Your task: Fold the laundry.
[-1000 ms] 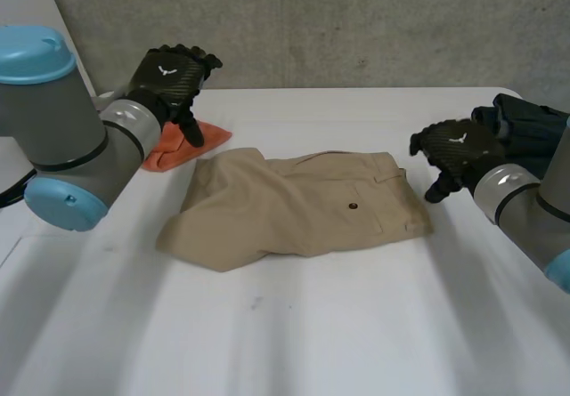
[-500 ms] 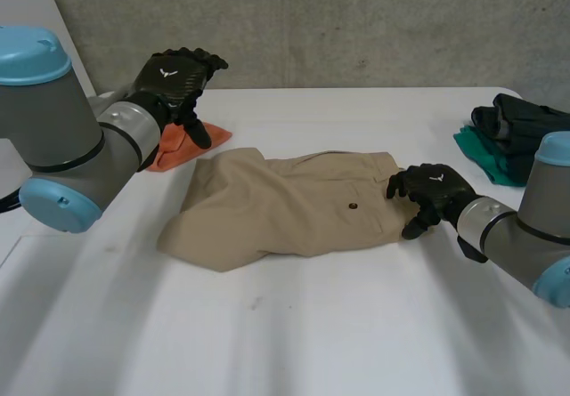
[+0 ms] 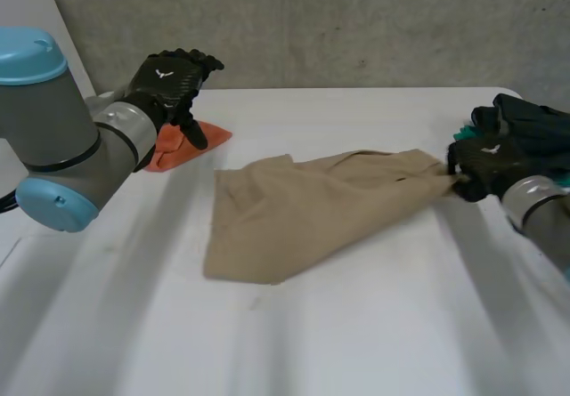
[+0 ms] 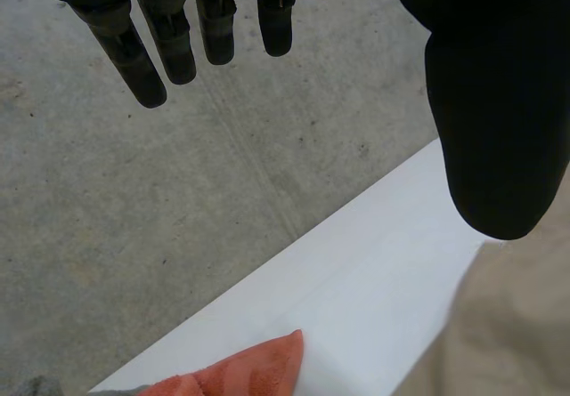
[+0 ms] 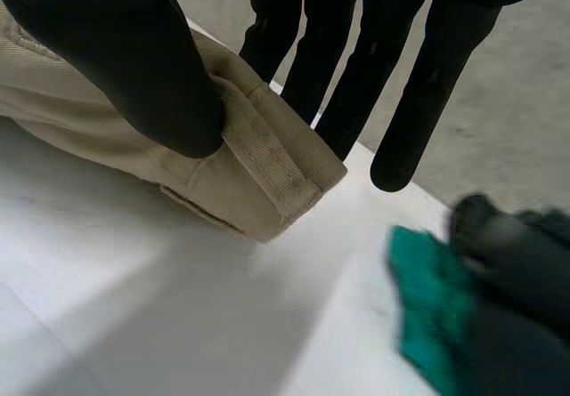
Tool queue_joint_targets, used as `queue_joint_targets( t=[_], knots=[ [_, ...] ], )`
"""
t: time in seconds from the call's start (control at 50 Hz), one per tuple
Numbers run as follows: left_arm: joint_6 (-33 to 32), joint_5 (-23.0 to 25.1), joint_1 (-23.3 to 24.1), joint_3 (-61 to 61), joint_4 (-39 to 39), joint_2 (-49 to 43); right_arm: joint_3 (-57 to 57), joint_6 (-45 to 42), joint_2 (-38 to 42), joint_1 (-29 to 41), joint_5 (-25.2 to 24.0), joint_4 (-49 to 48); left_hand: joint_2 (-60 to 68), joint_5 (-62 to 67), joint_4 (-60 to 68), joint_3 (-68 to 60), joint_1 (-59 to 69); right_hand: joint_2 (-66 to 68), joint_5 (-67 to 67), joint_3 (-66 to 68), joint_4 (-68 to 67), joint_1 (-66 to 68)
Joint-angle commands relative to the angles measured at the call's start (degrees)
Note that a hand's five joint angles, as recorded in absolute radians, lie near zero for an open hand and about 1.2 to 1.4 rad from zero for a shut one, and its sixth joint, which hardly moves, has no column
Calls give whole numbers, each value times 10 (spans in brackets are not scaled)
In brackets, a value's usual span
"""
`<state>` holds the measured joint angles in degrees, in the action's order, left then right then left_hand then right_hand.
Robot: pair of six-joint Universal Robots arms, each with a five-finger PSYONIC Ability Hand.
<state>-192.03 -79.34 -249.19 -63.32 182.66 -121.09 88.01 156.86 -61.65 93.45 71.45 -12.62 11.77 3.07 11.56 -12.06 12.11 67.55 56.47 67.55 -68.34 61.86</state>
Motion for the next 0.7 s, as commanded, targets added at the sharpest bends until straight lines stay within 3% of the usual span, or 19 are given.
queue_joint_targets(
  t=[0.02,0.1,0.18,0.26,0.36,0.42,0.48,0.5,0.56,0.7],
  knots=[
    [2,1,-8,-4,0,9,-8,-130,-21,-9,36,54,-18,-31,-16,21,-21,125,135,125,-117,181],
    [2,2,-10,-7,0,18,-33,-191,-18,63,63,26,-18,-31,-16,21,-21,125,135,125,-117,181],
    [2,-1,-14,-13,-1,31,-42,-212,-21,164,54,-38,-18,-31,-16,21,-21,125,135,125,-117,181],
    [3,-1,-20,-24,-1,50,-28,-224,-28,257,2,-105,-18,-31,-16,21,-21,125,135,125,-117,181],
    [2,-5,-29,-44,-1,82,-8,-254,2,369,-124,-130,-18,-31,-16,21,-21,125,135,125,-117,181],
    [2,-6,-34,-52,1,95,-13,-281,28,384,-143,-128,-18,-31,-16,21,-21,125,135,125,-117,181],
    [2,-9,-43,-59,1,110,-44,-311,41,386,-116,-121,-18,-31,-16,21,-21,-279,-269,-279,287,-223],
    [2,-12,-46,-58,1,115,-52,-303,36,382,-87,-116,-18,-31,-16,21,-21,-551,-540,-551,559,-494],
    [6,-15,-52,-54,1,121,-58,-254,22,376,-48,-114,-18,-31,-16,21,-21,-575,-565,-575,583,-519],
    [58,-39,-53,-19,2,139,-71,79,-98,305,4,-104,-18,-31,-16,21,-21,-575,-565,-575,583,-519]
  ],
)
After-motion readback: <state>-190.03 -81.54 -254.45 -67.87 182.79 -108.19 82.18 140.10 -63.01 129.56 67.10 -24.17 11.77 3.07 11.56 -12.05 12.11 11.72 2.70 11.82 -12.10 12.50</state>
